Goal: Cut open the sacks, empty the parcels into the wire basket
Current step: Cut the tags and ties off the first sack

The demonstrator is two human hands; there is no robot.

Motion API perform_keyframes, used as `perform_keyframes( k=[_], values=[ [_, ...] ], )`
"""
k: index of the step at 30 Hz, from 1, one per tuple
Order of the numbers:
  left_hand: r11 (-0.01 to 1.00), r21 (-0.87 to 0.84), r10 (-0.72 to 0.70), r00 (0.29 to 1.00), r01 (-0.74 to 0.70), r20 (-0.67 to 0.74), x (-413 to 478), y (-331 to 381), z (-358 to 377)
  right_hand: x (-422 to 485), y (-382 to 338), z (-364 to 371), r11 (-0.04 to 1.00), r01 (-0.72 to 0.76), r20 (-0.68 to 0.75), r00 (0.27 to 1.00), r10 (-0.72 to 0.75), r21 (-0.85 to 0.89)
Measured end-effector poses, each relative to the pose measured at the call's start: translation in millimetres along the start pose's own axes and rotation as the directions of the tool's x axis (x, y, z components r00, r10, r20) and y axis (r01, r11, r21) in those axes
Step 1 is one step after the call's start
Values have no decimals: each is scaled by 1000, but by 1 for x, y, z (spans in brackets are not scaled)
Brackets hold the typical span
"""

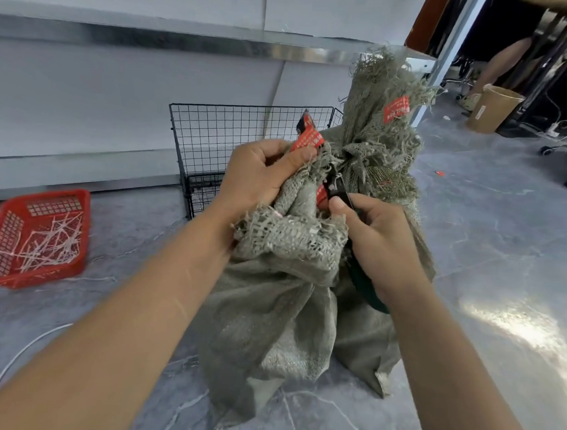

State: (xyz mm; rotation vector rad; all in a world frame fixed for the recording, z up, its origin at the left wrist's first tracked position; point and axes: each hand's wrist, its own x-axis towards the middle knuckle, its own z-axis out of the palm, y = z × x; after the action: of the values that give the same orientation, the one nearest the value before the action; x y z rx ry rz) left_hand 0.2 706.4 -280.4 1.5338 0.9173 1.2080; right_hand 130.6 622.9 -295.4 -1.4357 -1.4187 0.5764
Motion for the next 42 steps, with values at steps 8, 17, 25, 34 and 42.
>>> perform_keyframes(
  k=[8,17,25,34,42],
  values=[
    [958,210,-180,980,193,-80,-12,-54,-26,10,-35,-71,857,-10,-341,915,216,516],
    [922,383,-94,991,52,90,-16,-36,-4,1,-14,-34,973,-231,52,972,231,3],
    [773,622,-52,964,-125,259,-32,4,-4,-3,2,-35,910,-415,54,908,416,-24],
    [708,488,184,801,-511,570,-74,34,73,-27,25,-124,898,-398,177,913,368,188],
    [724,515,-273,495,-460,825,-122,-63,181,-89,134,-162,681,-631,-189,666,721,372]
  ],
)
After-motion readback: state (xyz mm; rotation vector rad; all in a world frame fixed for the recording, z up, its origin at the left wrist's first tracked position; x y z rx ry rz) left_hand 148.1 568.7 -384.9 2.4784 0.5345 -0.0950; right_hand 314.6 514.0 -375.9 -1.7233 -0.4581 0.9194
